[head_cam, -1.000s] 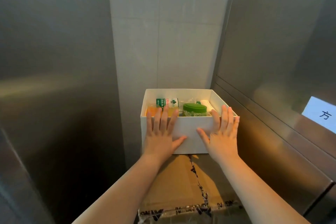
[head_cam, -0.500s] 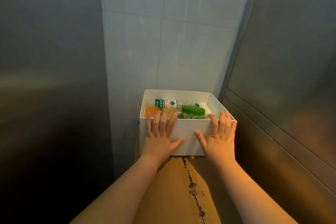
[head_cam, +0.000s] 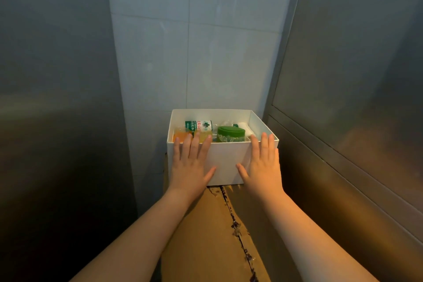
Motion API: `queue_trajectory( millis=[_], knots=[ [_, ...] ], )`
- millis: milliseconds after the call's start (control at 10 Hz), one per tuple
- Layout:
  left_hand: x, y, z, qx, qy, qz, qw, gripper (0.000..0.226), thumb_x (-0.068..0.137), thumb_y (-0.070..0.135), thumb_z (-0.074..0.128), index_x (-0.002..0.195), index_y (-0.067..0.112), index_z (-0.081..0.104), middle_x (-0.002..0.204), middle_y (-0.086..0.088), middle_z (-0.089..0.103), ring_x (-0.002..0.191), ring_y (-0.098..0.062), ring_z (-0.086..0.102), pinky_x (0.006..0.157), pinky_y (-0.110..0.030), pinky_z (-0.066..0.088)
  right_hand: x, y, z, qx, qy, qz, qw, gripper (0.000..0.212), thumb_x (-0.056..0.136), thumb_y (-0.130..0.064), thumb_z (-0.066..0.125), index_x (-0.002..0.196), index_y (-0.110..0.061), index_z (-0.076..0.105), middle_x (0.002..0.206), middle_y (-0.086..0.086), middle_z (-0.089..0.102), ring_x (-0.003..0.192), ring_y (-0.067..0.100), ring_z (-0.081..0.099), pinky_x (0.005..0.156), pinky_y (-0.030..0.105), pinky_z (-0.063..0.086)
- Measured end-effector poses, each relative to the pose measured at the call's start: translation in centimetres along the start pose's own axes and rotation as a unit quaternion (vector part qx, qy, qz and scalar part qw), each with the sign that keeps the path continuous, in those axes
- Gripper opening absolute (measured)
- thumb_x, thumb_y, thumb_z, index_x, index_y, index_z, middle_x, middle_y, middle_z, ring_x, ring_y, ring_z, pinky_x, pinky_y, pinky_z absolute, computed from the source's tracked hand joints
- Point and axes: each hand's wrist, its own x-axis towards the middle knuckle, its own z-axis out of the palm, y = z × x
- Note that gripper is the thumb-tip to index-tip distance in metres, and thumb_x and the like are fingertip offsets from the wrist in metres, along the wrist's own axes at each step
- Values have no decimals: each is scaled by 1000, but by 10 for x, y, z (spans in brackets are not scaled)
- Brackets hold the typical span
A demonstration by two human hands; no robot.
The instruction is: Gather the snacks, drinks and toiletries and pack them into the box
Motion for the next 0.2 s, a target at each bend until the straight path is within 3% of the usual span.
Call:
queue_trajectory(
  millis=[100, 200],
  knots=[
    [-11, 2, -15, -34, -55, -11, 998, 82, 89, 60, 37, 149, 24, -5, 157, -9, 0, 144, -27, -8, 115, -46, -2, -19, 1, -19, 46, -41, -20, 998, 85, 92, -59, 38, 150, -19, -10, 159, 8, -10, 145, 28, -11, 117, 44, 1],
    [-28, 5, -36, -87, -89, -29, 992, 72, 92, 59, 31, 149, 23, 7, 157, -6, 4, 144, -24, 0, 113, -39, 8, -44, 2, -42, 66, -60, -58, 994, 78, 93, -58, 36, 151, -18, 4, 159, 6, 5, 146, 24, 2, 117, 41, 5]
  ],
)
